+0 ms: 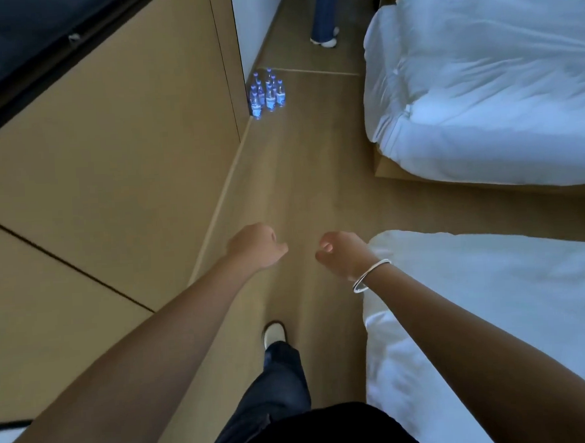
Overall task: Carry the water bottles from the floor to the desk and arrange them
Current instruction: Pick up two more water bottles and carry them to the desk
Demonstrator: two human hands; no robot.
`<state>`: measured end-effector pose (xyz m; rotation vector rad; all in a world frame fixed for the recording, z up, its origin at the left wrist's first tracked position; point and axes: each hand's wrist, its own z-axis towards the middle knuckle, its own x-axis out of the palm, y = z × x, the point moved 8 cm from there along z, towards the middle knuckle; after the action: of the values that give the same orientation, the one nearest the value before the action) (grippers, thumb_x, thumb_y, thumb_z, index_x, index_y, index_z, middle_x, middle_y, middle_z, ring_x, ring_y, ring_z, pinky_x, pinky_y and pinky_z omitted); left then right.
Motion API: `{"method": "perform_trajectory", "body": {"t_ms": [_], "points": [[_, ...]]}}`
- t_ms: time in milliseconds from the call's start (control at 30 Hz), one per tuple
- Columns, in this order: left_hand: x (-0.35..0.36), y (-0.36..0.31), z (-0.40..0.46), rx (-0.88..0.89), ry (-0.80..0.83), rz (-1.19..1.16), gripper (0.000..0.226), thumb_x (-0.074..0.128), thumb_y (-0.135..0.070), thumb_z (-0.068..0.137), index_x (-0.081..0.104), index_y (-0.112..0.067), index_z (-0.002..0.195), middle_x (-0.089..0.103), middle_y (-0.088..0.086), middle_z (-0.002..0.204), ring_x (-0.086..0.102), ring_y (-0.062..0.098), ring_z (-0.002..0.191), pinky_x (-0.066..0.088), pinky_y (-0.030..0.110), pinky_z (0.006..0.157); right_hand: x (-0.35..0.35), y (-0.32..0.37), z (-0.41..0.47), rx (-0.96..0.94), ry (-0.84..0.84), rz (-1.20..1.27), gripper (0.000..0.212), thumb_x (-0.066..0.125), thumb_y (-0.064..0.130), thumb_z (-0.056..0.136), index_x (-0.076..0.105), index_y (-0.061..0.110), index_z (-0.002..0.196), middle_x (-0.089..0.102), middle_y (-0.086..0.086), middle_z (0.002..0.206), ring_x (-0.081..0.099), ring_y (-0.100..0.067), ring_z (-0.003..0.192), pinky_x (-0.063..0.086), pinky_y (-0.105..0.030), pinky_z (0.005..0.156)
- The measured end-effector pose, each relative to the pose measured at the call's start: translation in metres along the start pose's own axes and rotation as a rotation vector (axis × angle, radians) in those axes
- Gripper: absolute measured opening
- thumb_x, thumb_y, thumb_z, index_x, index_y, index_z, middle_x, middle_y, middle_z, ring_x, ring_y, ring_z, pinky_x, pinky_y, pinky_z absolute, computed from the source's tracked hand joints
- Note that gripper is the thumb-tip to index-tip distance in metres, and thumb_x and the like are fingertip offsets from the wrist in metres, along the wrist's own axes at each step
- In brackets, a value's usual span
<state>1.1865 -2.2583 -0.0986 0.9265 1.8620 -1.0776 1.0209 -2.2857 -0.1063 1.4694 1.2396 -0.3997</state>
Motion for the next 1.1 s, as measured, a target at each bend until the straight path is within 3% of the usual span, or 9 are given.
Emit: {"method": "perform_trajectory", "body": {"t_ms": [200, 400, 733, 900, 1100], "points": [[-0.071, 0.003, 0.132, 0.019, -0.02, 0.014, 0.024, 0.056, -0.037, 0.082, 0.066, -0.017, 0.091, 0.067, 0.005, 0.103, 0.061, 0.027, 0.096, 0.043, 0.027, 0.075, -0.046, 0.031, 0.121, 0.025, -0.035, 0.015, 0.03, 0.054, 0.023, 0.086, 0.063, 0.011, 0.111, 0.064, -0.01, 0.113, 0.059, -0.026, 0.105, 0.047, -0.034, 0.092], [-0.117, 0.012, 0.234, 0.011, -0.022, 0.012, 0.023, 0.057, -0.038, 0.083, 0.066, -0.017, 0.089, 0.067, 0.003, 0.096, 0.059, 0.024, 0.086, 0.041, 0.024, 0.071, -0.07, 0.049, 0.218, 0.047, -0.037, 0.033, 0.03, 0.053, 0.024, 0.087, 0.062, 0.011, 0.113, 0.064, -0.008, 0.115, 0.058, -0.025, 0.108, 0.046, -0.031, 0.091], [-0.15, 0.003, 0.397, -0.022, 0.011, -0.019, 0.023, 0.058, -0.037, 0.083, 0.068, -0.019, 0.093, 0.068, 0.003, 0.099, 0.063, 0.025, 0.095, 0.044, 0.026, 0.076, -0.116, 0.063, 0.389, 0.006, 0.006, 0.027, 0.031, 0.053, 0.025, 0.087, 0.06, 0.013, 0.114, 0.065, -0.006, 0.115, 0.059, -0.023, 0.106, 0.047, -0.031, 0.09], [-0.181, -0.025, 0.504, -0.054, -0.01, -0.047, 0.014, 0.057, -0.035, 0.082, 0.059, -0.021, 0.077, 0.058, 0.001, 0.081, 0.053, 0.023, 0.075, 0.038, 0.026, 0.066, -0.169, 0.058, 0.5, -0.019, -0.001, 0.002, 0.03, 0.053, 0.024, 0.087, 0.061, 0.013, 0.114, 0.065, -0.007, 0.115, 0.059, -0.024, 0.107, 0.045, -0.029, 0.088], [-0.222, -0.062, 0.622, -0.069, -0.03, -0.075, 0.017, 0.055, -0.033, 0.081, 0.061, -0.018, 0.084, 0.059, 0.001, 0.088, 0.055, 0.024, 0.082, 0.042, 0.027, 0.073, -0.239, 0.057, 0.625, -0.045, -0.005, -0.003, 0.03, 0.053, 0.025, 0.086, 0.062, 0.014, 0.113, 0.065, -0.006, 0.115, 0.059, -0.024, 0.107, 0.045, -0.029, 0.088]]}}
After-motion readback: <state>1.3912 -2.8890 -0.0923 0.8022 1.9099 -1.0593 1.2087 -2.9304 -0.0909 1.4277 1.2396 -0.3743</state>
